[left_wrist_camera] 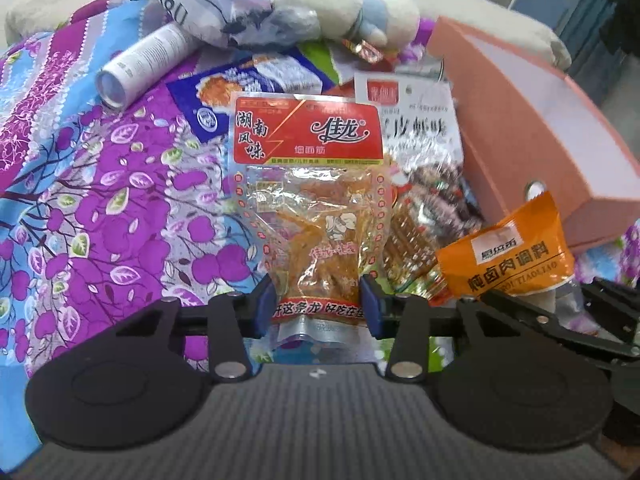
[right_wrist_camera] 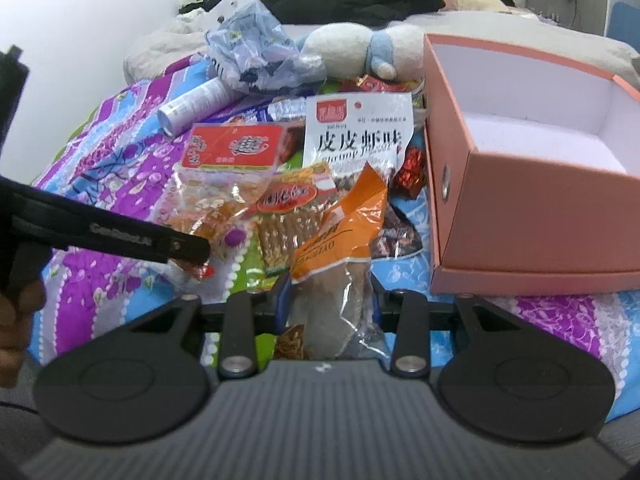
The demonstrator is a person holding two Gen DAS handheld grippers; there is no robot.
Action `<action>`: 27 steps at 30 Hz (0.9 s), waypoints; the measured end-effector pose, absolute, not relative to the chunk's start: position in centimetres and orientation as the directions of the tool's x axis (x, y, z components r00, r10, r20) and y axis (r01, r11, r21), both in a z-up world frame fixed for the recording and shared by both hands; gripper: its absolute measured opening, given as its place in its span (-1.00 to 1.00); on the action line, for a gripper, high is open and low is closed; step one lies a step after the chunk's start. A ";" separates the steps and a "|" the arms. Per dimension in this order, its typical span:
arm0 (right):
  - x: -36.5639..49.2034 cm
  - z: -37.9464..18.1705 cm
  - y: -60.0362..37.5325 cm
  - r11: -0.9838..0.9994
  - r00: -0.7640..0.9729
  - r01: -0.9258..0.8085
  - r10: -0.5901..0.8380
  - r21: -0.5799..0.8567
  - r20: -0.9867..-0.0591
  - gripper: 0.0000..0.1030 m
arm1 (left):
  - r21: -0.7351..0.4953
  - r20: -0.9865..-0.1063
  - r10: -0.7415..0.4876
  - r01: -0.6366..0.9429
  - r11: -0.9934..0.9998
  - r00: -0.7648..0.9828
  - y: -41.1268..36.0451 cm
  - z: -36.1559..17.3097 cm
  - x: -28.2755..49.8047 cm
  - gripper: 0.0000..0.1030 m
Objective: Organize snacks
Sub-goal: 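Lift both held packets and carry them over the pink box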
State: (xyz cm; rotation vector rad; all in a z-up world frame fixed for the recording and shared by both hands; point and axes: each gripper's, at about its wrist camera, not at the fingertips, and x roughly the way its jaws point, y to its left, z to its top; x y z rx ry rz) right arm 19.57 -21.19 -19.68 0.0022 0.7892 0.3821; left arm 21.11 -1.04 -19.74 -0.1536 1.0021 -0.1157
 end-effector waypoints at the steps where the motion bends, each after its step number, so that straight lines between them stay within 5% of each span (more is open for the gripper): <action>1: 19.6 -19.4 -21.2 0.932 0.644 -0.333 0.336 0.144 -0.687 -0.23 | -0.188 -0.824 -0.171 0.025 0.982 0.540 -0.9 -19.3 21.1 -0.03; 27: 25.8 -3.6 -28.0 0.984 0.906 -0.176 0.149 -0.032 -0.396 -0.23 | -0.337 -0.597 -0.349 0.169 0.926 0.723 -6.4 -1.0 28.3 -0.03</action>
